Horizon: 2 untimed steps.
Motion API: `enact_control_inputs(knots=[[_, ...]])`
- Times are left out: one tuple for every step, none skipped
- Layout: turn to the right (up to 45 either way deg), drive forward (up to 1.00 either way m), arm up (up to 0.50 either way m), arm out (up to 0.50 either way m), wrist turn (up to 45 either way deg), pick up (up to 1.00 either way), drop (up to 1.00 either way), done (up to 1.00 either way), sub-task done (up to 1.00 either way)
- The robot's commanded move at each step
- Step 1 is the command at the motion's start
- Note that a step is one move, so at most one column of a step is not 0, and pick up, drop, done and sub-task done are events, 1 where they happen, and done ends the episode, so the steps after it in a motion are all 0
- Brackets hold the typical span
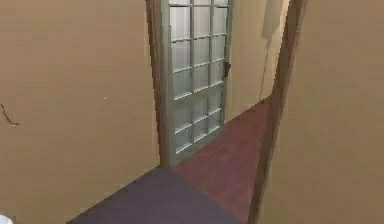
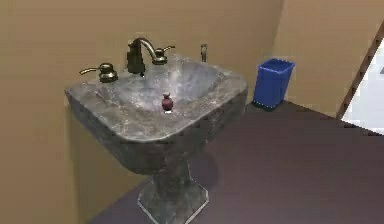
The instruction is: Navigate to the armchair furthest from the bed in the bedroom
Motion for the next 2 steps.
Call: enact_control_inputs(knots=[[0.0,1.0,0.0,0.0,0.0,0.0,0.0,0.0,0.0],[-24.0,0.0,0.0,0.0,0.0,0.0,0.0,0.0,0.0]])
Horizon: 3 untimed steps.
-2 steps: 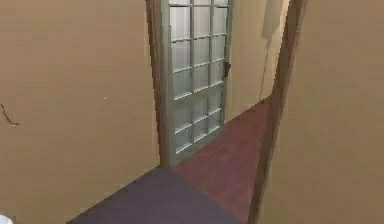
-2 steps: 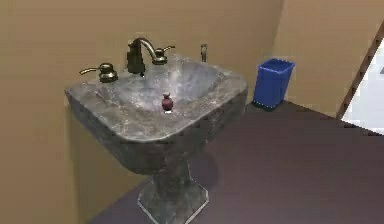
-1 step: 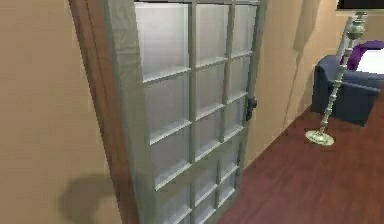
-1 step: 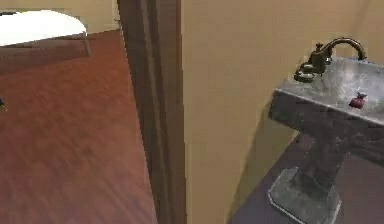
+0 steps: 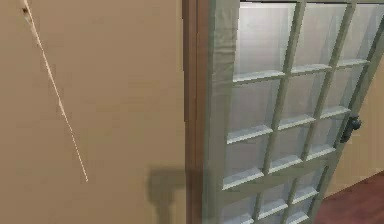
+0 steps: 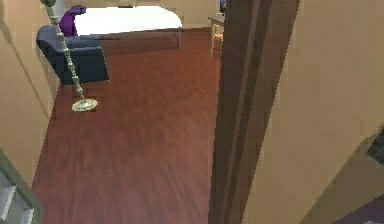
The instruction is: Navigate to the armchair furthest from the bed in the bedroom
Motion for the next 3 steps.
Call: enact_control_inputs(knots=[[0.0,0.05,0.0,0.0,0.0,0.0,0.0,0.0,0.0],[45.0,0.0,0.0,0.0,0.0,0.0,0.0,0.0,0.0],[18.0,0.0,0.0,0.0,0.0,0.0,0.0,0.0,0.0]])
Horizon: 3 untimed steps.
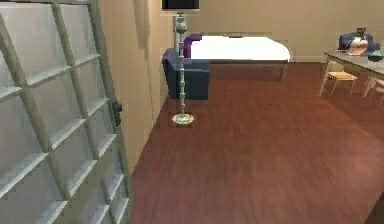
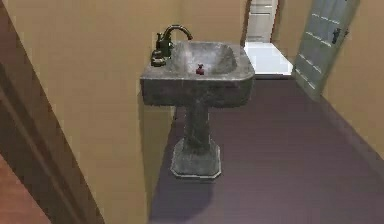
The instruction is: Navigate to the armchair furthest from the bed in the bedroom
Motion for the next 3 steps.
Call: enact_control_inputs(knots=[[0.0,0.45,0.0,0.0,0.0,0.0,0.0,0.0,0.0],[6.0,0.0,0.0,0.0,0.0,0.0,0.0,0.0,0.0],[0.0,1.0,0.0,0.0,0.0,0.0,0.0,0.0,0.0]])
